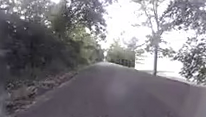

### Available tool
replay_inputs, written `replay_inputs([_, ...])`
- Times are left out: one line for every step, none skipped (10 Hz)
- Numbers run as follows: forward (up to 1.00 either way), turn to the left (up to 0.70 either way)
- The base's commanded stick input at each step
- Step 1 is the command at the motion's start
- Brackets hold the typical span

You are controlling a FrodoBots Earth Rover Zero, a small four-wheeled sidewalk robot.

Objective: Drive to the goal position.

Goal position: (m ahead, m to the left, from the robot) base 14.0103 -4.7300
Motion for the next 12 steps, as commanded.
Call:
replay_inputs([0.70, 0.00])
replay_inputs([0.70, 0.00])
replay_inputs([0.70, 0.00])
replay_inputs([0.70, 0.00])
replay_inputs([0.70, 0.00])
replay_inputs([0.70, 0.00])
replay_inputs([0.70, 0.00])
replay_inputs([0.70, -0.02])
replay_inputs([0.70, -0.24])
replay_inputs([0.70, -0.34])
replay_inputs([0.70, -0.26])
replay_inputs([0.70, 0.00])
